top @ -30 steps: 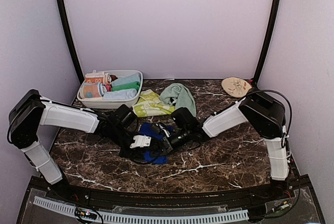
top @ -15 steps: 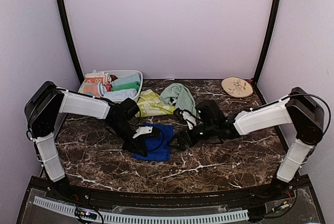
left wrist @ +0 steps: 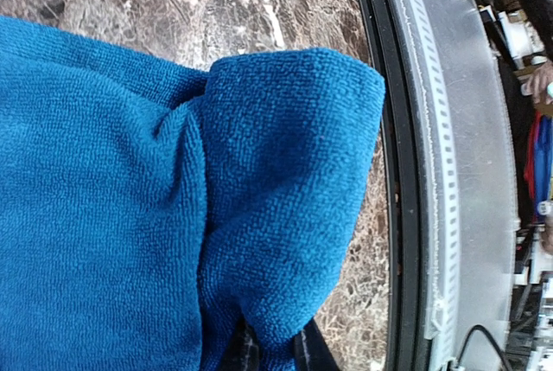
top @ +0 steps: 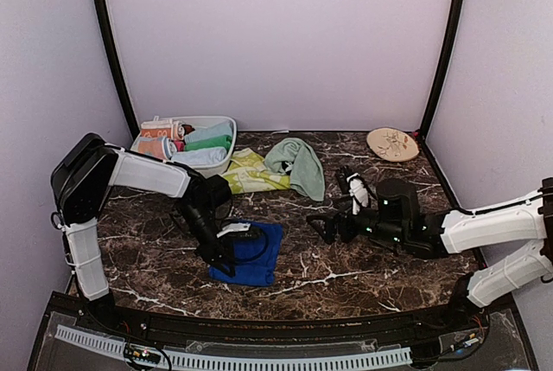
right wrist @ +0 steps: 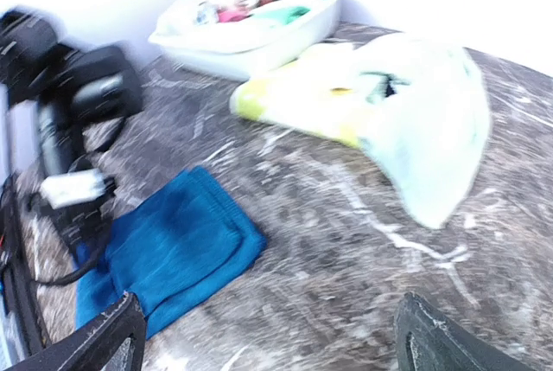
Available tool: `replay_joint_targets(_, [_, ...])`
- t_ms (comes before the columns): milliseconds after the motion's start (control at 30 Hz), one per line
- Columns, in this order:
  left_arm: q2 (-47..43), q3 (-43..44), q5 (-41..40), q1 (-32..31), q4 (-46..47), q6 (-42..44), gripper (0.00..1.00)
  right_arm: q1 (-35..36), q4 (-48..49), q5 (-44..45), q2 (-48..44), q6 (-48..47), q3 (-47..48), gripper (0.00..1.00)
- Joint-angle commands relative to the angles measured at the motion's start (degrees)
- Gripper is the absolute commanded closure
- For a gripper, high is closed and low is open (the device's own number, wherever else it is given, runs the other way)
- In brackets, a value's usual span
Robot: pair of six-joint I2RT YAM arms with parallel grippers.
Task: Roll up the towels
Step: Roll the towel at the center of the board.
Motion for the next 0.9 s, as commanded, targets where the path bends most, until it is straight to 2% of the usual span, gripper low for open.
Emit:
replay_joint_targets(0, [5.09, 2.60, -0.28, 0.17, -6.71, -0.42, 1.00, 4.53, 3.70, 1.84, -1.56, -3.35, -1.26, 0.07])
replay_joint_targets(67, [6.45, 3.94, 1.22, 0.63, -7.78, -1.08, 1.00, 8.56, 7.45, 3.67, -2.64, -7.57, -3.46, 0.19])
replay_joint_targets(133, [6.97, 4.53, 1.79, 0.97, -8.30, -1.28, 1.00, 13.56, 6.97, 7.80, -1.65, -13.81, -2.82, 0.26])
replay_joint_targets(233, [7.38, 4.70, 0.33, 1.01, -7.73, -2.51, 1.00, 19.54, 1.61, 10.01, 2.96, -22.91, 2.29, 0.26])
replay_joint_targets(333, [8.79, 4.89, -1.89, 1.10, -6.99, -4.09, 1.00, 24.91, 0.67, 14.36, 10.51, -33.52, 7.48, 0.26])
replay_joint_targets(467, [9.42, 4.71, -5.45, 1.03, -5.26, -6.19, 1.00, 27.86, 1.48, 15.92, 21.00, -45.14, 14.59, 0.32])
replay_joint_targets(700, [9.38, 4.05, -10.47, 1.02, -2.29, -8.41, 1.00, 28.21, 1.06, 11.28, 33.09, -50.39, 22.96, 0.47])
replay_joint_targets(867, [9.38, 3.42, -10.80, 1.08, -1.55, -8.42, 1.00, 28.42, 1.16, 11.19, 37.31, -52.54, 24.86, 0.54])
